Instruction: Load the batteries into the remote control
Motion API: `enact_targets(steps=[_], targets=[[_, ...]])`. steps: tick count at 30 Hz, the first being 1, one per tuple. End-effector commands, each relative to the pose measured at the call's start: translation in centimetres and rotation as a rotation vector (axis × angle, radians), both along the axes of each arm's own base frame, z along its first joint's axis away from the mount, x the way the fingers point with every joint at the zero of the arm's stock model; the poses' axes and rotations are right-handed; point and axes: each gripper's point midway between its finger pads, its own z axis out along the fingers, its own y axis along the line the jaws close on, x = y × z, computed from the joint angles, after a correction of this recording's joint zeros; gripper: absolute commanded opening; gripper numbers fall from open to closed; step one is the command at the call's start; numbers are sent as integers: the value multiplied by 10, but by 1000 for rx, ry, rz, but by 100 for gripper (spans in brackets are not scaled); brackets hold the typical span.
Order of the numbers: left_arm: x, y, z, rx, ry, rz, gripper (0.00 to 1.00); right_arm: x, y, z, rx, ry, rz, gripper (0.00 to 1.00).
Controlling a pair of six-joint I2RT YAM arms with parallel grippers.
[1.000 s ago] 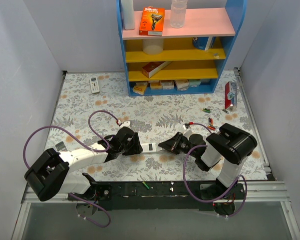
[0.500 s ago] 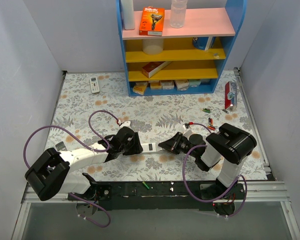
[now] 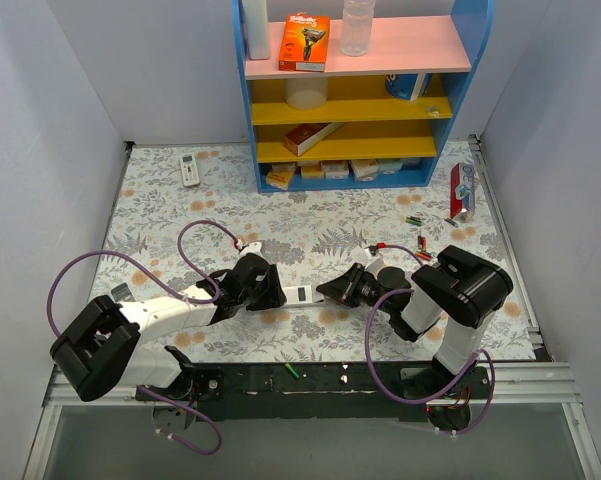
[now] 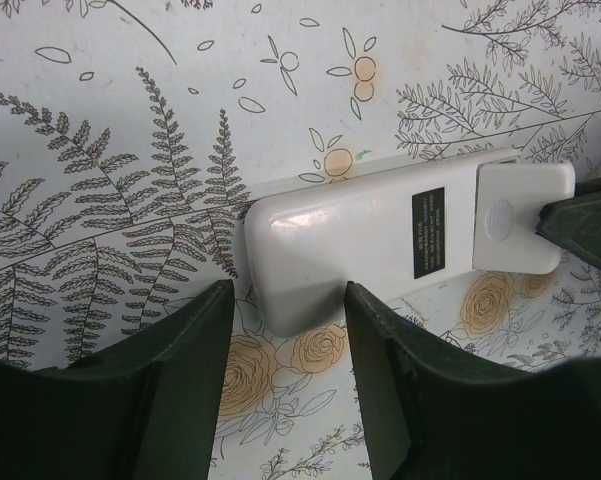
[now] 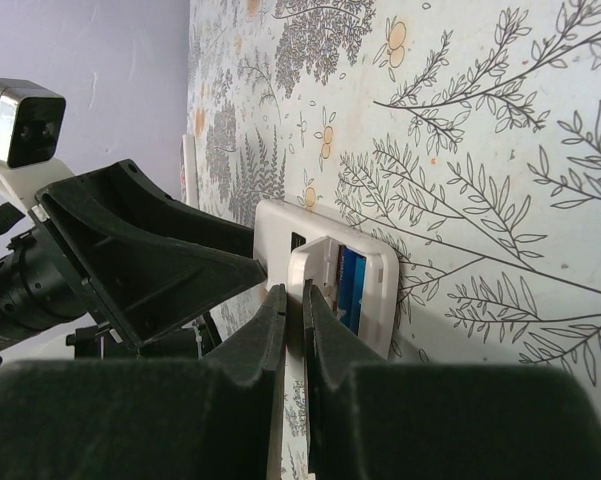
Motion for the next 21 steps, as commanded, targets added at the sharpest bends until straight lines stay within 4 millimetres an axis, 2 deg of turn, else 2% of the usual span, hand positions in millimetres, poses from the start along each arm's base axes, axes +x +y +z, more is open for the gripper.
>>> enact_targets(steps=[1,6,8,13,16,21], targets=[[-7,10,-11,54,36,-2,47,17,8,64,167,-266,-23,3],[-7,9,-11,54,36,-2,47,14,8,59,161,-252,-12,3],[-6,9,-10,52,34,-3,47,13,6,55,155,-245,-12,7],[-6,9,-10,52,32,-5,47,7,3,45,127,-229,-5,28],[-6,9,-10,51,31,-2,47,6,2,41,107,-220,-1,37],[-6,10,-9,52,27,1,47,6,1,38,60,-224,10,43]])
